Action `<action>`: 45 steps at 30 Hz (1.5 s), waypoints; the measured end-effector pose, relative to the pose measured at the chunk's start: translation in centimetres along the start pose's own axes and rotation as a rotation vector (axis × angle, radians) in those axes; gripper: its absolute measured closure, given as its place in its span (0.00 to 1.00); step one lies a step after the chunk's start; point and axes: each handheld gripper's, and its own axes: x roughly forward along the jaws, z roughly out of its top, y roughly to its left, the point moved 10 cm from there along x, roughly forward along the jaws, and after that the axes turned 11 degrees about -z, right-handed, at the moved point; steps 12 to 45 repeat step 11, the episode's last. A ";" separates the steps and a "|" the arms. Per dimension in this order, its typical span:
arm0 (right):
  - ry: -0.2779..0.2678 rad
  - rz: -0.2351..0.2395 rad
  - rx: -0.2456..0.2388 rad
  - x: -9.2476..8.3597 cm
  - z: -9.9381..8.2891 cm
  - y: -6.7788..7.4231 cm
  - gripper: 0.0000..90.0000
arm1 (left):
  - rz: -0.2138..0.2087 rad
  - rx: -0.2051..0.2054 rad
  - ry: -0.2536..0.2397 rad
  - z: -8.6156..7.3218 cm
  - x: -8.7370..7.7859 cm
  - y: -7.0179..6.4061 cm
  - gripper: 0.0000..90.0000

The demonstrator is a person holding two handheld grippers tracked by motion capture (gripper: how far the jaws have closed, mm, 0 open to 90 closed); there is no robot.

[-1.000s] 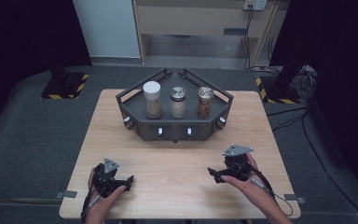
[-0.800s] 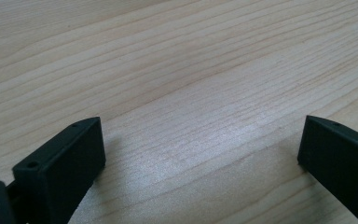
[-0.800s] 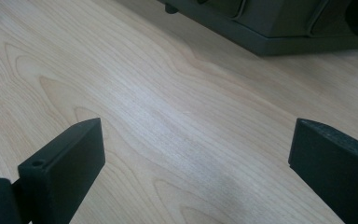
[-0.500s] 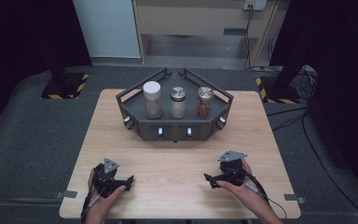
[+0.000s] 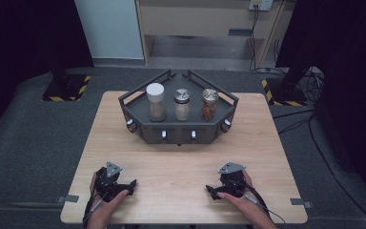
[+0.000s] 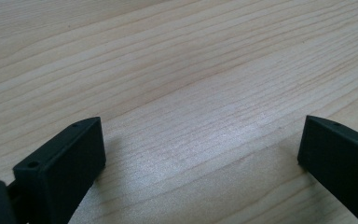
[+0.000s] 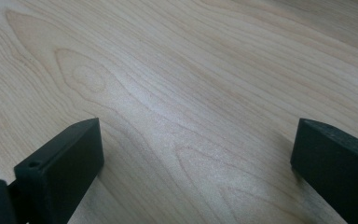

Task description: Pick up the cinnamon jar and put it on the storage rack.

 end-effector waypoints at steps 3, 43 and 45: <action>-0.014 -0.005 0.000 0.1 -0.2 0.1 0.01 | 0.000 0.000 0.000 0.0 0.0 0.0 0.00; -0.037 -0.006 0.008 0.1 -0.6 0.1 0.01 | 0.000 0.000 0.000 0.0 0.0 0.0 0.00; -0.037 -0.006 0.008 0.1 -0.6 0.1 0.01 | 0.000 0.000 0.000 0.0 0.0 0.0 0.00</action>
